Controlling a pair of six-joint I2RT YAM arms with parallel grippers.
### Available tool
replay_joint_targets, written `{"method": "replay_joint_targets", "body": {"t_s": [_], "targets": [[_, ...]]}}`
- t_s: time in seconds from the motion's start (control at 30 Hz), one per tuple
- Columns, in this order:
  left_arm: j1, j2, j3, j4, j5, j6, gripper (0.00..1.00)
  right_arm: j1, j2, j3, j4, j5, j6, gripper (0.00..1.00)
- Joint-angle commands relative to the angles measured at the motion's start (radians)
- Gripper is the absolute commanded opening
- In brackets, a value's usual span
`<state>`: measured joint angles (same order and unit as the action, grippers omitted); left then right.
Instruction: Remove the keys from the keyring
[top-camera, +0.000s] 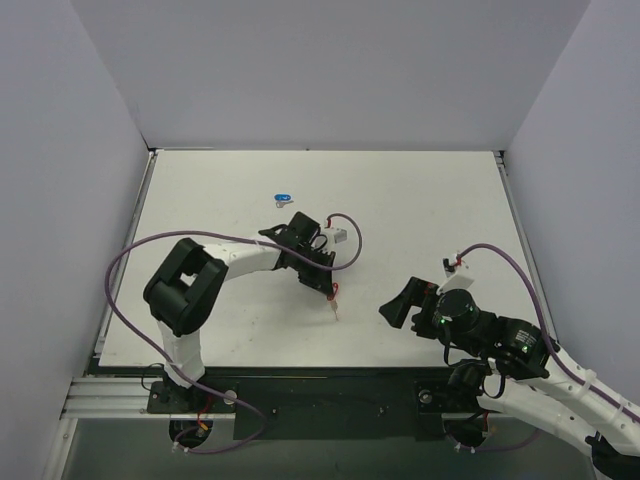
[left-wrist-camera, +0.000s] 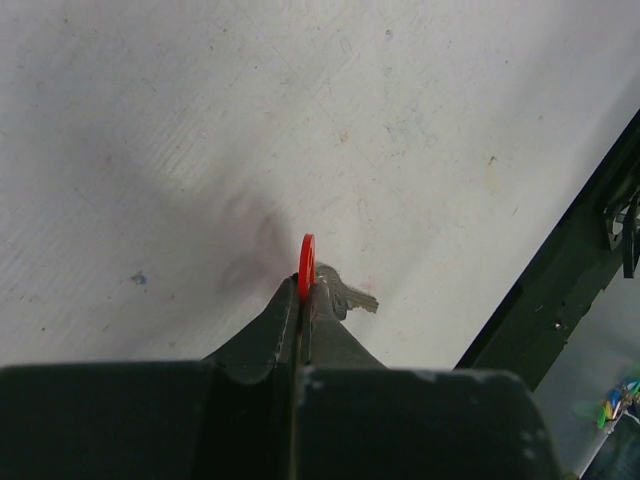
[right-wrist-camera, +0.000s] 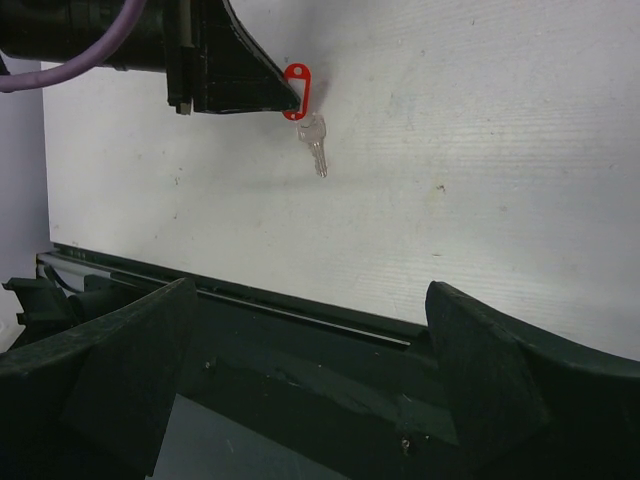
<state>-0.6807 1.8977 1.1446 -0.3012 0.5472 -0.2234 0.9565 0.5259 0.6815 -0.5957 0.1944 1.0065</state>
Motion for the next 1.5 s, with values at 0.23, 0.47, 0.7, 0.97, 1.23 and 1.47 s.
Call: {"method": "replay_joint_targets", "body": {"t_s": [0.23,0.47,0.7,0.97,1.23,1.47], "targets": [[-0.074,-0.304,0.079,-0.102,-0.174,-0.106,0.00,0.004,-0.004,0.130,-0.035,0.077,0.035,0.92],[-0.115,-0.471,0.138,-0.141,-0.197,-0.163,0.00,0.004,-0.015,0.185,0.034,0.054,0.027,0.93],[-0.132,-0.574,0.236,-0.147,-0.153,-0.231,0.00,0.004,-0.033,0.153,0.418,-0.185,-0.009,0.92],[-0.132,-0.658,0.328,-0.067,-0.020,-0.324,0.00,0.004,0.045,0.280,0.566,-0.305,-0.080,0.92],[-0.135,-0.693,0.365,0.101,0.103,-0.459,0.00,0.004,0.103,0.355,0.691,-0.342,-0.132,0.92],[-0.138,-0.715,0.379,0.272,0.145,-0.571,0.00,0.002,0.186,0.405,0.801,-0.421,-0.146,0.92]]}}
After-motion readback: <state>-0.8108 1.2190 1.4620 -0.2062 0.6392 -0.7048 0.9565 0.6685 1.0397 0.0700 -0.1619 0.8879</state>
